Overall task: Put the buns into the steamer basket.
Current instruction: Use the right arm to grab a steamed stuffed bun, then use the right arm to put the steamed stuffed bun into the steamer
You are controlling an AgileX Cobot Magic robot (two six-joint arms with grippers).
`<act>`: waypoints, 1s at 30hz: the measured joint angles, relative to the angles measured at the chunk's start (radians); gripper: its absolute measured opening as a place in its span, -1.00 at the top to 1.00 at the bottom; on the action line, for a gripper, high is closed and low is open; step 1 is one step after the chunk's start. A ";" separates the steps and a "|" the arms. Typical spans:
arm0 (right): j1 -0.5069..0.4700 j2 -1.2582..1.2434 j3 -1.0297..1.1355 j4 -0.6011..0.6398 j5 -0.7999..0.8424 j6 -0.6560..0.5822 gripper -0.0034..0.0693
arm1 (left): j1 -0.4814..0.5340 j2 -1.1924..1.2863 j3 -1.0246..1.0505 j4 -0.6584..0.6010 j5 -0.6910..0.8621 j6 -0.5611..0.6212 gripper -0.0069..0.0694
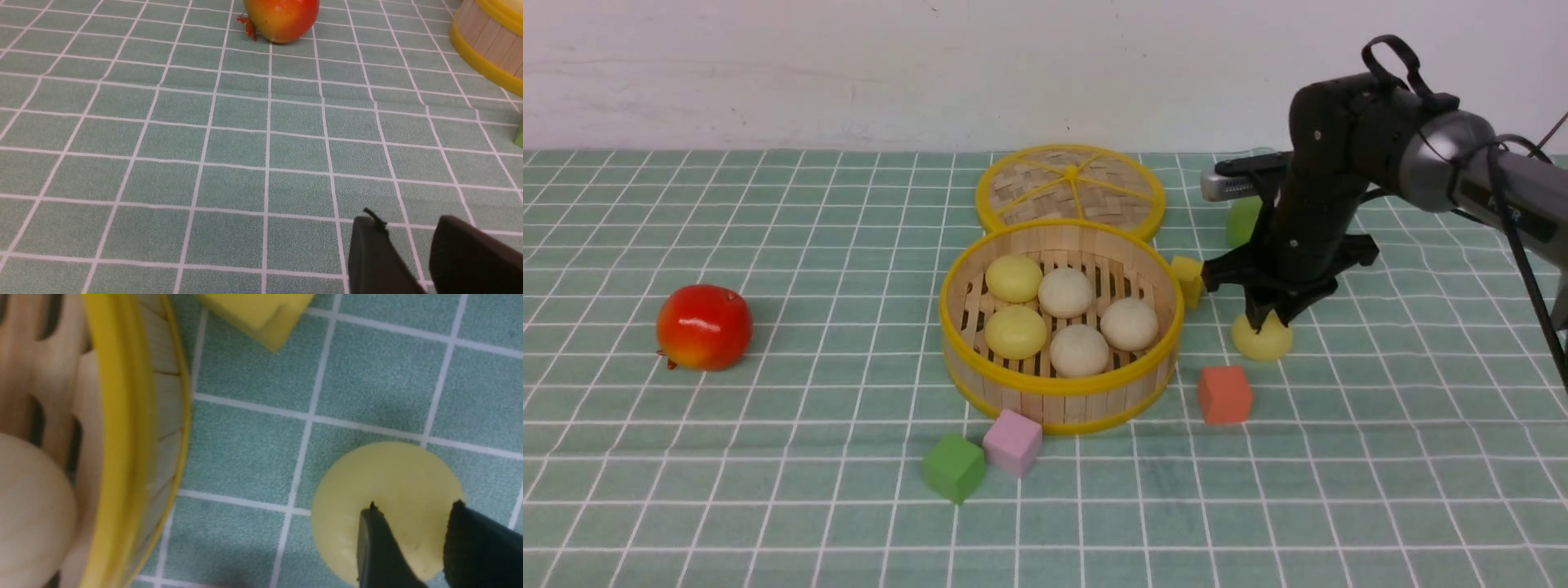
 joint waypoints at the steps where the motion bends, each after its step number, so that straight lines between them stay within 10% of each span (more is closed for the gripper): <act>1: 0.000 0.004 0.000 -0.005 0.000 0.000 0.23 | 0.000 0.000 0.000 0.000 0.000 0.000 0.26; 14: 0.000 0.015 -0.009 0.050 -0.016 -0.041 0.90 | 0.000 0.000 0.000 0.000 -0.001 0.000 0.23; 24: 0.000 -0.021 -0.169 0.099 -0.010 -0.048 0.91 | 0.000 0.000 0.000 0.000 -0.001 0.000 0.21; 30: 0.002 -0.035 -0.223 0.332 -0.059 -0.138 0.91 | 0.000 0.000 0.000 0.000 -0.001 0.000 0.20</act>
